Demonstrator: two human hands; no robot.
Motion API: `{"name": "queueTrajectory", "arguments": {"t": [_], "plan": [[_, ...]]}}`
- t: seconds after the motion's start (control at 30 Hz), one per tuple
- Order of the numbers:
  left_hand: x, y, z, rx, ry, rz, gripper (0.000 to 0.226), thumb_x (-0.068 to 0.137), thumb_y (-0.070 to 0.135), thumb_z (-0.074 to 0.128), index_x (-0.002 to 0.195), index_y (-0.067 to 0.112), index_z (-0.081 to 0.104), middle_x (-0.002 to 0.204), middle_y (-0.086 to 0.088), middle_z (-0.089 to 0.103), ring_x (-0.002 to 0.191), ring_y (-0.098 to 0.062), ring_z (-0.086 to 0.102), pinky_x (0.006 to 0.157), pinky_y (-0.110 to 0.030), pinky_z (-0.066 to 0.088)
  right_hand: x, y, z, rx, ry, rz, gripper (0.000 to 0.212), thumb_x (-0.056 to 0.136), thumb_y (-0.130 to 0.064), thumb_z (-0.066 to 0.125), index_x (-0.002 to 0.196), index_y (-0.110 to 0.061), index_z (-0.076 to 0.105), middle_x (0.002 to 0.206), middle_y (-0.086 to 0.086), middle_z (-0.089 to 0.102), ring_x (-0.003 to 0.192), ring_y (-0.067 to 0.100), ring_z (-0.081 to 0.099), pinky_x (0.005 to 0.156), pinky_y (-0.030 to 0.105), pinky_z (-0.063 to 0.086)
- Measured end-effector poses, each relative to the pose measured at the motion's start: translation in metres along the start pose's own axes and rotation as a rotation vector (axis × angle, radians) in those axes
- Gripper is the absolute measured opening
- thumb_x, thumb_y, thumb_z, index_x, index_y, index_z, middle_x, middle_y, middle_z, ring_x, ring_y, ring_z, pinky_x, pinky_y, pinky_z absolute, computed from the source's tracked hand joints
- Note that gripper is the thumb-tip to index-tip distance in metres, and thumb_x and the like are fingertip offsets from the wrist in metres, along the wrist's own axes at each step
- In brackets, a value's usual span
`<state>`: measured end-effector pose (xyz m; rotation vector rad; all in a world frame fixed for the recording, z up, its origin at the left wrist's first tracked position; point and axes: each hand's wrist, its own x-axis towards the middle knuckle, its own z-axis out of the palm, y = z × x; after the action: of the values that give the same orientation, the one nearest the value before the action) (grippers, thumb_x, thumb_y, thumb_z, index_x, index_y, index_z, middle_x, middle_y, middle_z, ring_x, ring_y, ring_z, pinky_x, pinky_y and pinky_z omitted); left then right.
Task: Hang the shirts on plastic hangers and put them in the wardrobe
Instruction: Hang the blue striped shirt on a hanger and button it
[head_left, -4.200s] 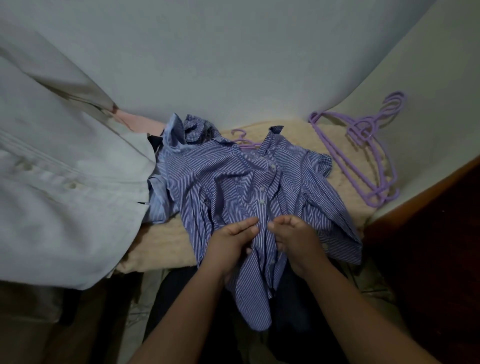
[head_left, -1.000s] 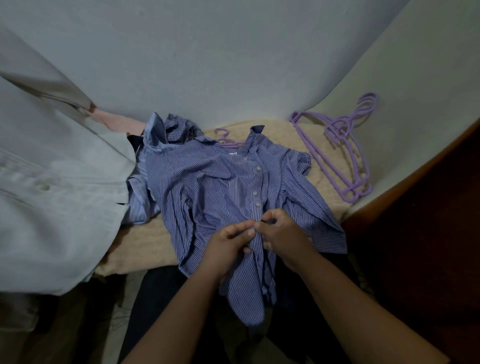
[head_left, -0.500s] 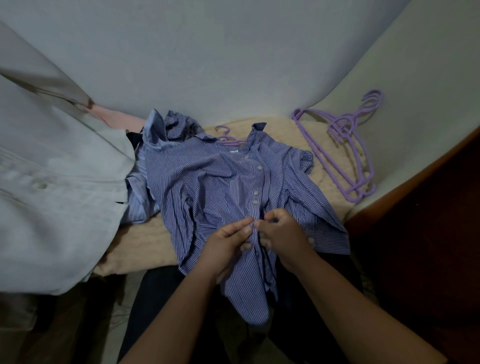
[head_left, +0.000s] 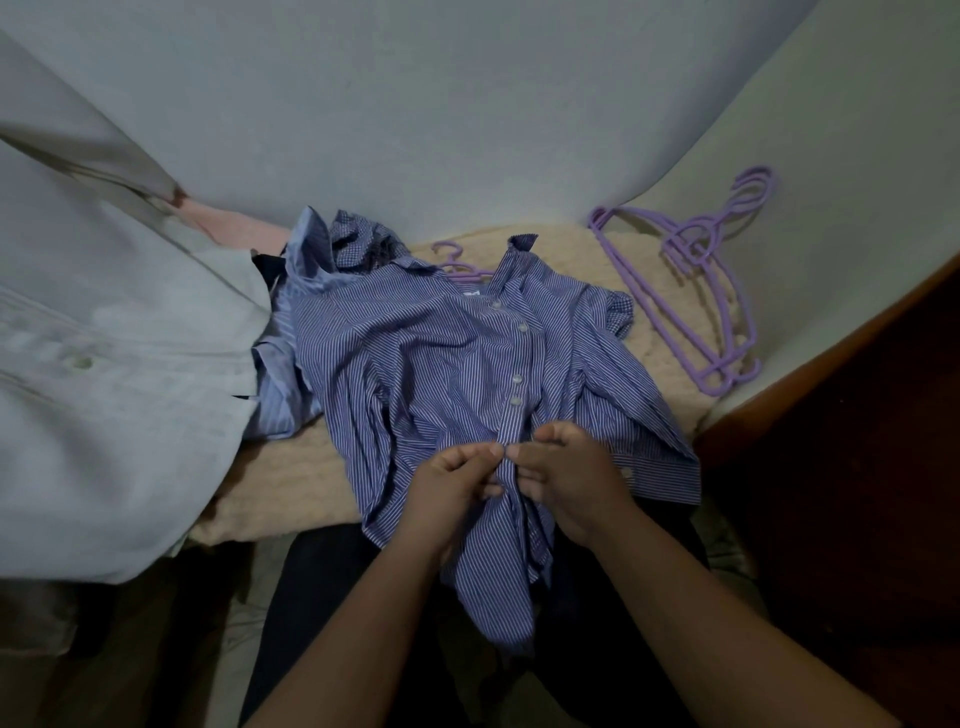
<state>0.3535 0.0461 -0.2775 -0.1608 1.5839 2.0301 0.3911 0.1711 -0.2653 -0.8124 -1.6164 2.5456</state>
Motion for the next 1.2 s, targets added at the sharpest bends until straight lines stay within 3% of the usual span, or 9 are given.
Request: {"name": "queueTrajectory", "arguments": {"t": [0.13,0.23,0.4,0.53,0.7,0.87,0.93,1.1,1.2], "plan": [[-0.003,0.003,0.000,-0.012,0.003,-0.019,0.008,0.089,0.010,0.063,0.081,0.008,0.065,0.058,0.001,0.061,0.052,-0.010,0.053,0.055,-0.018,0.048,-0.001,0.004,0.001,0.024,-0.015,0.013,0.027,0.083,0.010,0.060,0.083,-0.012,0.045,0.055,-0.005,0.056,0.044,0.002,0.055,0.053,0.024,0.047],[-0.005,0.005,0.000,-0.073,-0.006,-0.082,0.021,0.092,0.010,0.058,0.072,0.011,0.060,0.055,0.000,0.055,0.052,-0.011,0.050,0.057,-0.020,0.047,-0.002,0.004,0.003,0.043,-0.024,0.027,0.027,0.083,0.008,0.062,0.080,-0.013,0.045,0.064,0.001,0.056,0.055,0.009,0.059,0.064,0.031,0.053],[-0.005,0.006,-0.002,-0.132,-0.072,-0.122,0.014,0.092,0.011,0.058,0.079,0.011,0.061,0.061,0.002,0.056,0.060,-0.008,0.053,0.062,-0.020,0.050,-0.001,0.006,0.002,0.051,-0.003,0.034,0.036,0.083,0.006,0.062,0.072,-0.018,0.036,0.057,0.000,0.050,0.061,0.016,0.049,0.064,0.032,0.043],[-0.007,0.008,0.002,-0.164,-0.098,-0.127,0.011,0.092,0.008,0.056,0.083,0.009,0.062,0.066,0.003,0.062,0.064,-0.007,0.056,0.063,-0.018,0.053,-0.004,0.003,0.000,0.155,-0.002,0.059,0.038,0.085,0.009,0.058,0.070,-0.018,0.034,0.061,0.005,0.054,0.065,0.019,0.057,0.068,0.034,0.050],[-0.007,0.012,0.012,-0.302,-0.121,-0.186,0.013,0.093,0.003,0.052,0.083,0.002,0.061,0.074,-0.005,0.059,0.064,-0.011,0.053,0.056,-0.017,0.054,-0.007,-0.002,-0.002,0.231,0.019,0.056,0.038,0.087,0.011,0.053,0.070,-0.016,0.033,0.049,-0.001,0.055,0.049,0.007,0.060,0.049,0.020,0.051],[-0.006,0.013,0.022,-0.333,-0.132,-0.228,0.015,0.093,0.002,0.052,0.080,0.000,0.060,0.067,-0.005,0.055,0.055,-0.009,0.052,0.053,-0.017,0.053,-0.005,-0.001,-0.007,0.300,0.045,0.067,0.037,0.084,0.011,0.057,0.067,-0.016,0.037,0.063,0.007,0.047,0.064,0.017,0.050,0.070,0.032,0.048],[-0.005,0.013,0.022,-0.330,-0.130,-0.226,0.017,0.093,0.001,0.052,0.078,0.001,0.060,0.064,-0.004,0.056,0.054,-0.009,0.052,0.053,-0.017,0.054,-0.005,-0.002,-0.008,0.299,0.057,0.077,0.037,0.084,0.011,0.057,0.066,-0.015,0.038,0.060,0.007,0.048,0.061,0.017,0.049,0.068,0.032,0.047],[-0.003,0.007,0.022,-0.277,-0.102,-0.206,0.010,0.092,-0.001,0.052,0.086,0.000,0.060,0.077,-0.008,0.065,0.066,-0.013,0.057,0.056,-0.018,0.055,-0.005,0.002,-0.004,0.032,0.240,-0.015,0.035,0.079,0.004,0.066,0.065,-0.017,0.041,0.061,0.005,0.049,0.063,0.018,0.047,0.066,0.036,0.043],[-0.003,0.004,0.023,-0.252,-0.060,-0.182,0.008,0.090,-0.001,0.055,0.085,0.004,0.059,0.067,-0.001,0.067,0.062,-0.009,0.061,0.057,-0.018,0.055,-0.009,-0.005,0.002,-0.311,0.334,-0.155,0.032,0.079,-0.002,0.067,0.068,-0.018,0.042,0.066,-0.001,0.045,0.059,0.012,0.041,0.057,0.023,0.037]]}}
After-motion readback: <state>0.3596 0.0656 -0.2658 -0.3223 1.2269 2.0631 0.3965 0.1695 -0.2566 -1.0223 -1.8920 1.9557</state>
